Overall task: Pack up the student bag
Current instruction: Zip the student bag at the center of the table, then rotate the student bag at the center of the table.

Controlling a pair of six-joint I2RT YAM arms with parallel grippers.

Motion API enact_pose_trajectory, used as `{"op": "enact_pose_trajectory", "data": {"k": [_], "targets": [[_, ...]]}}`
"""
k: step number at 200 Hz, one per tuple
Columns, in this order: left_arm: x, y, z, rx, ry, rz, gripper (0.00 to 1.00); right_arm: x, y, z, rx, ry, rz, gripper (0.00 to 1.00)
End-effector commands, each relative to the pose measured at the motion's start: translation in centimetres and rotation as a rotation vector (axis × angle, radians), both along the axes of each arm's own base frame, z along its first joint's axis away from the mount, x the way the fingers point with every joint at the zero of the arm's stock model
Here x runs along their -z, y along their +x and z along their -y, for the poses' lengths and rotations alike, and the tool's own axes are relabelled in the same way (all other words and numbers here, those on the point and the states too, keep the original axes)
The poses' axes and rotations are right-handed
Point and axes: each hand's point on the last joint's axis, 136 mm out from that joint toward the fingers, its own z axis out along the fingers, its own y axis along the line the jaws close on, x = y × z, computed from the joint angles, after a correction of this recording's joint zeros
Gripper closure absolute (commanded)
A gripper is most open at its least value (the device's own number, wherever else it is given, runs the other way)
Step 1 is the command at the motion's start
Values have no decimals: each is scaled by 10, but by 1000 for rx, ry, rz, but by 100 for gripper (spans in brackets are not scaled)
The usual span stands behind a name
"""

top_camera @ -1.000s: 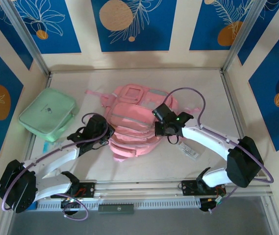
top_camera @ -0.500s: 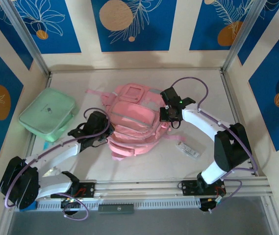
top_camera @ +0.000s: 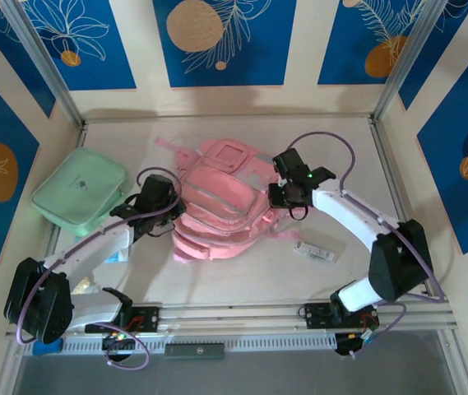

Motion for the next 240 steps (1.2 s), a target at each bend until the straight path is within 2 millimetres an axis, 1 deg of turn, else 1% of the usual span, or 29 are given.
{"op": "enact_pose_trajectory", "data": {"k": [1,10,19,35,46,60,74,89,107,134,154,175,188,205,218,240], "targets": [[-29,1,-11,15,34,68,78,-8,-27,0,5,43,-58,77],[-32,-5,-13,7,18,73,76,-10,-33,-3,21,81,-76,73],[-32,-11,-14,-8,-12,75,74,-12,-39,-11,16,144,-88,71],[-34,-20,-9,-12,-92,93,74,-15,-44,-22,29,226,-94,67],[-34,-27,-2,-1,-132,95,73,-18,-43,-32,33,291,-98,65],[-34,-35,5,15,-156,92,71,-18,-42,-46,31,368,-143,62],[-36,-42,16,45,-167,107,70,-19,-39,-57,25,397,-176,60],[-35,-48,25,65,-163,108,69,-15,-34,-67,21,416,-200,56],[-35,-53,41,93,-173,121,67,-13,-29,-77,18,453,-233,55],[-31,-58,64,135,-192,123,66,-13,-21,-85,13,464,-231,55],[-28,-59,81,158,-204,128,65,-18,-16,-86,8,480,-229,55],[-24,-57,96,173,-214,129,65,-22,-11,-81,16,453,-203,54],[-21,-54,102,177,-217,125,65,-22,-6,-75,44,427,-200,53],[-18,-50,108,182,-210,129,65,-27,-1,-76,39,436,-207,53],[-17,-47,111,181,-203,130,65,-27,4,-74,41,407,-193,52],[-15,-44,114,181,-204,130,65,-16,14,-69,65,374,-202,52]]}}
